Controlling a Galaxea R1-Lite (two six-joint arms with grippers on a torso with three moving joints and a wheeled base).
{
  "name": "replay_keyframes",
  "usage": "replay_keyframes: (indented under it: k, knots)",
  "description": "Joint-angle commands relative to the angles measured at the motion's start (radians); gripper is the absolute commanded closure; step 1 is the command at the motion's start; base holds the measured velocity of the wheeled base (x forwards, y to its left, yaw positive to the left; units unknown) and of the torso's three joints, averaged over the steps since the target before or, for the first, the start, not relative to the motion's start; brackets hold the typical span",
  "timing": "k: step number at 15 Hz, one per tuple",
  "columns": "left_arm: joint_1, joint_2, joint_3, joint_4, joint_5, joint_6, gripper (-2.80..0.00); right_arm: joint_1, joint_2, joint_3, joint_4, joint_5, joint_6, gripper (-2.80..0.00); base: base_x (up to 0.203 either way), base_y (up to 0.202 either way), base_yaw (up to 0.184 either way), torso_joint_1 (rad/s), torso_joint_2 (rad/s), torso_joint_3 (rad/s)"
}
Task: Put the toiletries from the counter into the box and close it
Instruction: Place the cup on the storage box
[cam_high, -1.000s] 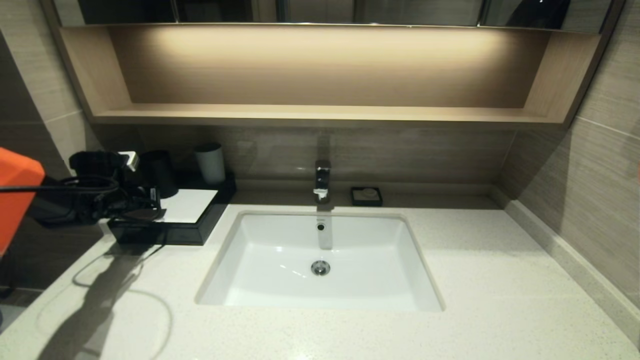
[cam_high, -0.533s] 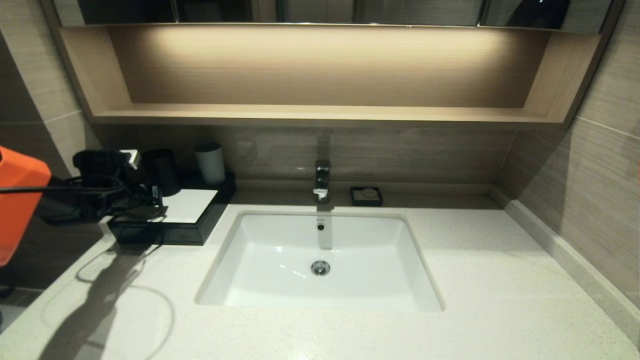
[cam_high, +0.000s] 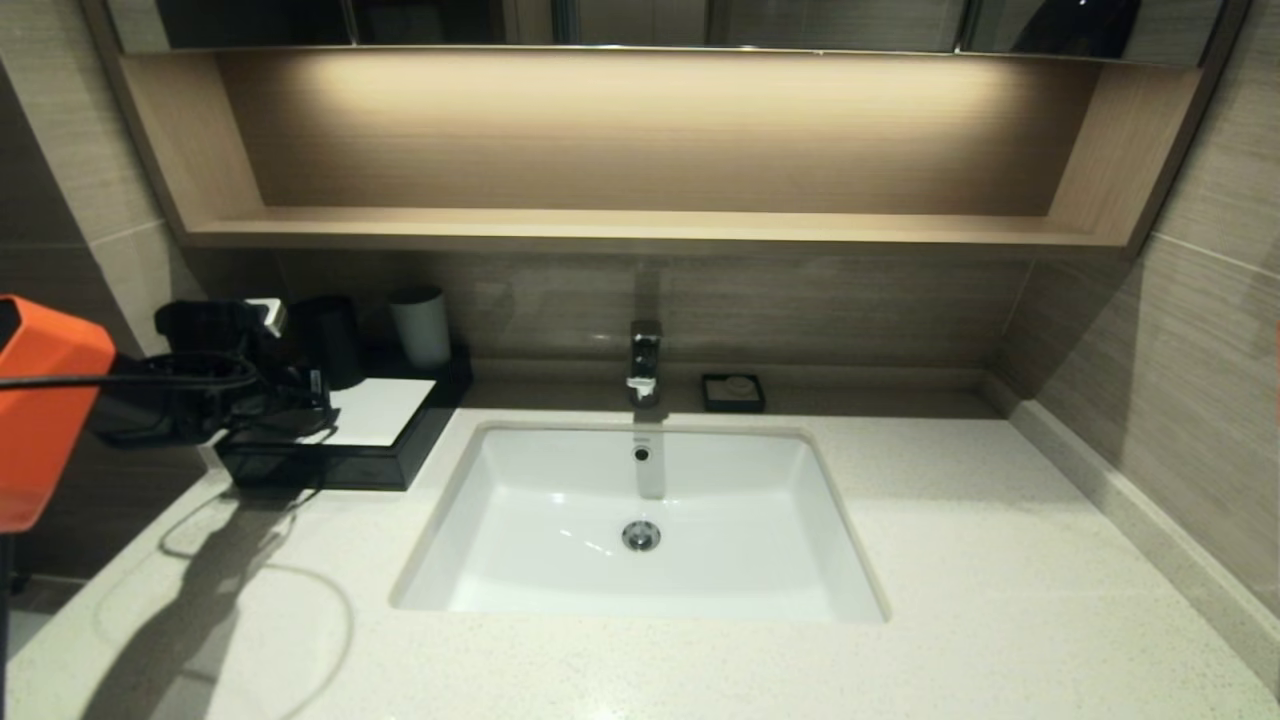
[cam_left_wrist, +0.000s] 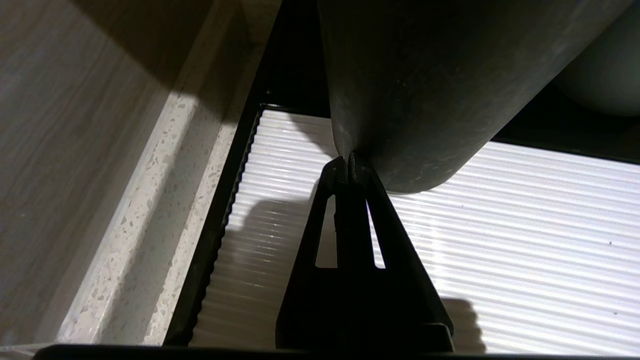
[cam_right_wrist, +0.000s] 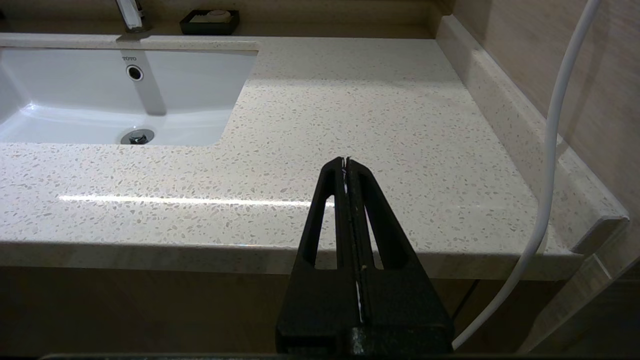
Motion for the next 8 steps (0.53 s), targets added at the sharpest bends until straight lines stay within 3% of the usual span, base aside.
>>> replay_keyframes:
  k: [1,8]
  knots:
    - [-0.002,0.006,-0.012,-0.002,0.0,0.002,0.0,0.0,-0.002,0.002,0.0,0.0,0.0,0.0,0.0,0.0,0.0,0.0,0.0,0.0]
    - [-0.006,0.038,-0.066,-0.002,0.0,0.003,0.0,0.0,-0.002,0.002,0.0,0.0,0.0,0.0,0.0,0.0,0.0,0.0,0.0,0.0]
